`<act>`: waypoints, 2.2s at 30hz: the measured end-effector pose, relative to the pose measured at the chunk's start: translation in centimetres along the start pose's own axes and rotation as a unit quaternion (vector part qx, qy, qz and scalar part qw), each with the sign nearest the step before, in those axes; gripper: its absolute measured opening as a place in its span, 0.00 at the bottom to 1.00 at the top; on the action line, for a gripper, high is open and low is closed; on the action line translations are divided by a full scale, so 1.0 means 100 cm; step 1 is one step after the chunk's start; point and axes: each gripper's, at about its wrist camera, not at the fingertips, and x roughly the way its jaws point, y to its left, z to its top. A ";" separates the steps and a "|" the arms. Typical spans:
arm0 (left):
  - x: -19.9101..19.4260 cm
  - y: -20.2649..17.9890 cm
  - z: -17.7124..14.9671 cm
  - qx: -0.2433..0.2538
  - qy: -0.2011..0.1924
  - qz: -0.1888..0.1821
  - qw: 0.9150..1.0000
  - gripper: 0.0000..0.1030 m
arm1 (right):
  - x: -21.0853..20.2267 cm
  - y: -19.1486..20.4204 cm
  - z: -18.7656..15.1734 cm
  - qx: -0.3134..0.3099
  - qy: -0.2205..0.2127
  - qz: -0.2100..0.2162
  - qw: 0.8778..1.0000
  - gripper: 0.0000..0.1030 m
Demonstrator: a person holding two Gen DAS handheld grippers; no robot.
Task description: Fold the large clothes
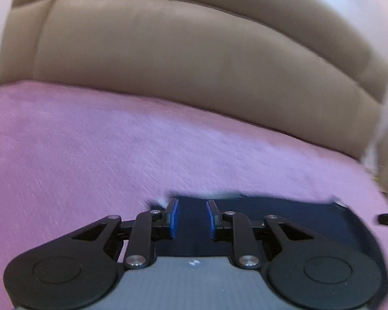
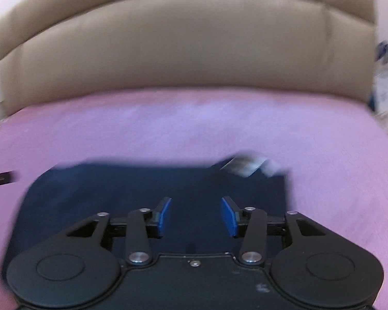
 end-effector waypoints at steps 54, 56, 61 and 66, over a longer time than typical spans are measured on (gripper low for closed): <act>0.020 0.067 -0.134 -0.247 0.117 -0.157 0.949 0.30 | 0.021 0.072 -0.102 0.049 0.043 0.000 0.998 0.04; 0.023 0.067 -0.137 -0.255 0.123 -0.162 0.945 0.20 | 0.030 0.068 -0.110 0.063 0.046 0.004 0.997 0.04; 0.005 0.047 -0.120 -0.233 0.084 -0.191 0.950 0.11 | 0.034 0.059 -0.114 0.092 0.041 0.020 0.995 0.03; -0.022 -0.001 -0.081 -0.186 0.033 -0.248 0.950 0.11 | 0.034 0.053 -0.120 0.110 0.036 0.037 0.993 0.03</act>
